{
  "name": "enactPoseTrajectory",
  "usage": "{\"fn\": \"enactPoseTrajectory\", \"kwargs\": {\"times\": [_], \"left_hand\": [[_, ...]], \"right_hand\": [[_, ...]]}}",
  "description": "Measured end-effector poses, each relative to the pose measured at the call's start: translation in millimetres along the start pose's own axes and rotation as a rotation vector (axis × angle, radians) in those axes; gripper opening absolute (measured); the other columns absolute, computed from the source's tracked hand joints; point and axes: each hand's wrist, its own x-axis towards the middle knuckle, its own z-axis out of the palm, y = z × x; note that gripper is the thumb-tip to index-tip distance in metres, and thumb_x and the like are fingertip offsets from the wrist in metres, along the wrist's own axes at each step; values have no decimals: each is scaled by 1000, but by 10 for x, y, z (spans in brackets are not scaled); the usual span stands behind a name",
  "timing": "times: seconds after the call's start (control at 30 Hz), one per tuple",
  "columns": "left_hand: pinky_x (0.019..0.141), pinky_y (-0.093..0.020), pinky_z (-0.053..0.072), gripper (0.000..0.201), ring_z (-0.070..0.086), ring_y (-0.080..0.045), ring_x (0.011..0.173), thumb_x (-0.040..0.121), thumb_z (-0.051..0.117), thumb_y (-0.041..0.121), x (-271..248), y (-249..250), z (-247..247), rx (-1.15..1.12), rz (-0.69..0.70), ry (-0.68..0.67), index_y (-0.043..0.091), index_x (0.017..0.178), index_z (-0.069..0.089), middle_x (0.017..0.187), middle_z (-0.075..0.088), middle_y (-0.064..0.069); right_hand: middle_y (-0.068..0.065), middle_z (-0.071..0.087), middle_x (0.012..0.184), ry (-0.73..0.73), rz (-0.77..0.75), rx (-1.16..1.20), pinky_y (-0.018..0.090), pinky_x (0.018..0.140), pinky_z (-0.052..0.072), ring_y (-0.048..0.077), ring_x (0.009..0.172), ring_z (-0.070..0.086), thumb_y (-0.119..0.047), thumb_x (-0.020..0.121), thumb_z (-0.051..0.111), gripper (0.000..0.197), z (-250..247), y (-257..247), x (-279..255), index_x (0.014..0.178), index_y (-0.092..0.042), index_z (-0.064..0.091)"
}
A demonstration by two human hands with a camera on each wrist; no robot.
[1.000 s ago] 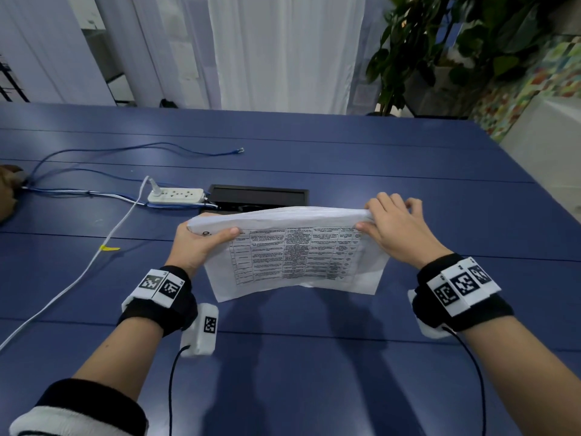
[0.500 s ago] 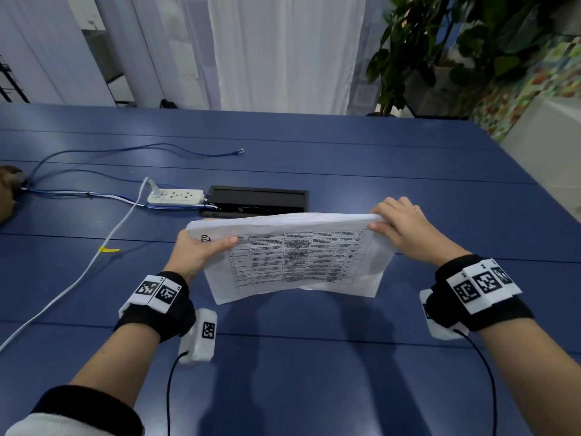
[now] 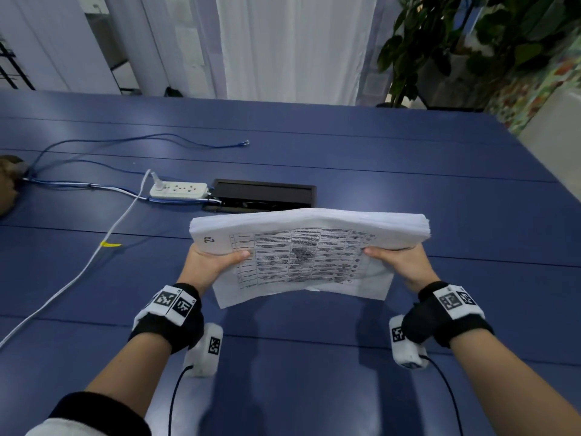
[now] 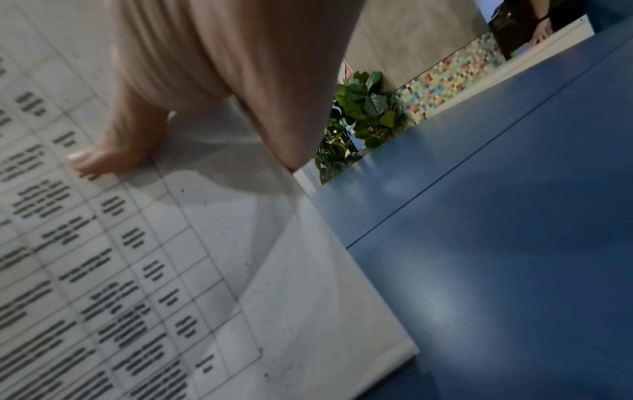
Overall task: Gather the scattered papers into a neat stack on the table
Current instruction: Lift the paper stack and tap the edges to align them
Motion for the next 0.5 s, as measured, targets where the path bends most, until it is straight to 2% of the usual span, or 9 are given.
{"fn": "enactPoseTrajectory", "kwargs": {"times": [0.1,0.23,0.33,0.43,0.5], "left_hand": [[69,-16,55,31,70,-2,74,67,73,-10,27,29,15,-17,40,22,15,85,69,77,74,15],[71,-15,55,32,70,-1,75,67,72,-11,55,1,24,-9,51,20,14,86,68,77,74,16],[70,-14,55,31,70,-1,76,70,73,-8,50,-92,40,-4,8,15,13,91,68,78,74,16],[70,-13,54,34,70,0,79,68,74,-7,53,-138,44,19,-9,3,17,91,68,80,74,17],[73,-16,56,35,70,-1,80,66,76,-7,68,-127,45,33,-13,15,19,90,68,80,74,17]], "right_hand": [[-8,76,87,35,-42,37,21,74,57,9,85,71,-6,52,80,43,-4,-45,-15,93,-9,67],[-4,75,93,28,-48,17,25,78,57,15,91,70,8,62,76,41,-42,0,-36,100,-4,66],[-7,76,88,15,17,15,22,75,57,10,85,71,9,61,75,39,-10,163,-100,95,-8,67],[-5,76,90,25,38,1,24,77,57,13,88,71,15,65,73,38,0,253,-83,99,-2,67],[-5,75,92,35,29,-11,26,80,57,15,91,71,14,65,74,38,-6,243,-58,99,-4,68]]}}
